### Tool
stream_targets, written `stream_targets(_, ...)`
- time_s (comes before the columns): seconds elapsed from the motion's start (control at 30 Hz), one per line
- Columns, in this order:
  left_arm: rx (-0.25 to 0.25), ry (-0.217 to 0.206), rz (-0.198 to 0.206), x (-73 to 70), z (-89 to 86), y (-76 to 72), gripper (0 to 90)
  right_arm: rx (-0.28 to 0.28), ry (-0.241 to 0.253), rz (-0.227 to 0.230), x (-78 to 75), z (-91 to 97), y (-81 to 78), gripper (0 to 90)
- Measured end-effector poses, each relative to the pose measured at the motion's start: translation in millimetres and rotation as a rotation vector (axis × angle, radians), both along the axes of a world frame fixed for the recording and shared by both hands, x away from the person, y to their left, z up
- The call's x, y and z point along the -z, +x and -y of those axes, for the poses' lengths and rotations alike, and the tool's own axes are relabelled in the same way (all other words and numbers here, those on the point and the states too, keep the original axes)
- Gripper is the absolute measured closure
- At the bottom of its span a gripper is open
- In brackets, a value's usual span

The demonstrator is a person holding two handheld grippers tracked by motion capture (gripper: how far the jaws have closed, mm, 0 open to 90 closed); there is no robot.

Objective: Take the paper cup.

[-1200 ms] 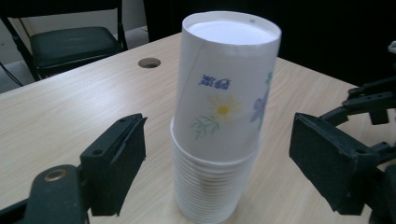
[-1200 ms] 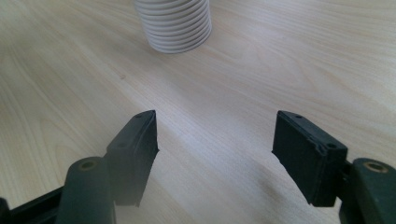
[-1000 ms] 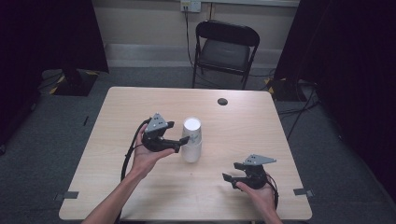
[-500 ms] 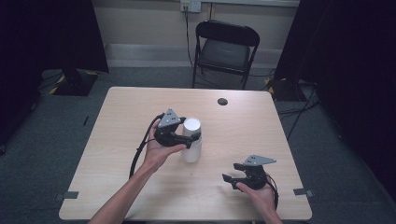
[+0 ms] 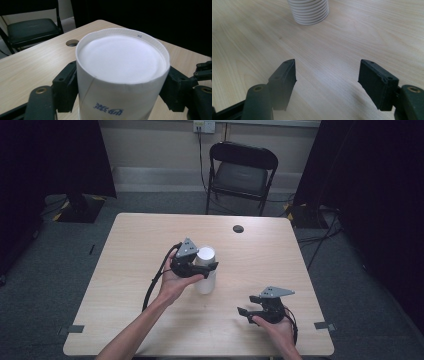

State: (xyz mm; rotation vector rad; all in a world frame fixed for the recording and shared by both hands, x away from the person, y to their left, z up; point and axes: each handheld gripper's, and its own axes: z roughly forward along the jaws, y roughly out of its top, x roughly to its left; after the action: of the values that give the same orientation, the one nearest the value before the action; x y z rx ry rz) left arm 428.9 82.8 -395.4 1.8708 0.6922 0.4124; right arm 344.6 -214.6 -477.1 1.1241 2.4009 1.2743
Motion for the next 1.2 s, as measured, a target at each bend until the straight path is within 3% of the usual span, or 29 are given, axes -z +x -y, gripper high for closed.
stream_targets(0.07,-0.011,-0.027,-0.01,-0.3,-2.8,2.6,30.1,-0.002,0.0,0.004,-0.3,-0.5,-0.6,29.9)
stream_targets(0.7,-0.004,-0.022,0.004,-3.6,-3.7,1.0,31.0,-0.005,-0.005,0.002,0.1,-1.1,-0.5,29.2)
stream_targets(1.2,-0.009,-0.059,0.015,-11.8,-6.5,-0.1,32.3,-0.009,-0.004,-0.004,0.4,-1.5,-0.1,29.1)
